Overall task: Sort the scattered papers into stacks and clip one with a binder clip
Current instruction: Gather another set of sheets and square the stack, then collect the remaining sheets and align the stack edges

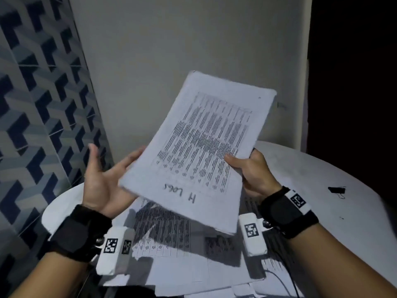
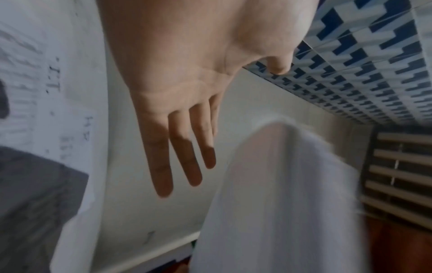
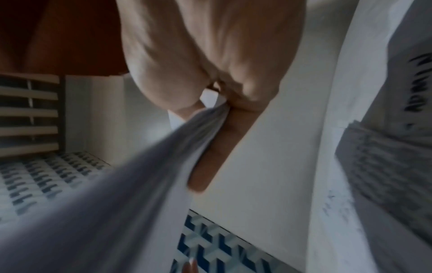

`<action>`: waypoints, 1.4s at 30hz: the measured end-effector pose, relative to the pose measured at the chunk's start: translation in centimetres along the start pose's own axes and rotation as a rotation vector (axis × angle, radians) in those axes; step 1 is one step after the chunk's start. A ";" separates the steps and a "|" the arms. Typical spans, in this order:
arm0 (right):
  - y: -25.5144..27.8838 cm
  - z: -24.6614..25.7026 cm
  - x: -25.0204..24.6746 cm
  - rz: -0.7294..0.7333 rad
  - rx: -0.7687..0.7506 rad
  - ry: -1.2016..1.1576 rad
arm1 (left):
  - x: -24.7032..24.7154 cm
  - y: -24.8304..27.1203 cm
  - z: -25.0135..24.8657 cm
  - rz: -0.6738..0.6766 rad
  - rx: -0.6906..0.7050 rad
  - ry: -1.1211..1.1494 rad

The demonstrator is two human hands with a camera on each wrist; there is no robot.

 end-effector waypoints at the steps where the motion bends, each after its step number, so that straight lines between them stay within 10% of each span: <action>1: 0.3 -0.3 0.0 0.051 0.045 0.055 | -0.2 0.0 0.1 0.020 -0.056 -0.037; 11: 1.5 -2.4 -0.5 0.269 0.225 0.486 | -0.9 -1.2 1.6 -0.093 0.079 -0.717; 17: -3.1 -1.4 -13.6 -0.092 0.334 1.659 | -5.4 -1.2 -2.2 -0.324 0.290 -0.702; 21: -1.3 -1.4 -15.8 -0.026 0.541 1.657 | -6.4 -1.6 -3.7 -0.335 0.296 -0.610; 42: -3.5 -4.9 -10.5 -0.011 0.433 1.536 | -7.0 -2.2 -2.7 -0.443 0.292 -0.535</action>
Point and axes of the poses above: each hand's wrist, its own y-axis away from the middle knuckle, its own x-axis out of the palm, z = x × y, the point moved 3 cm from there along -y, towards the middle knuckle, and after that the axes turned 11 degrees about -z, right-handed, at the moved point
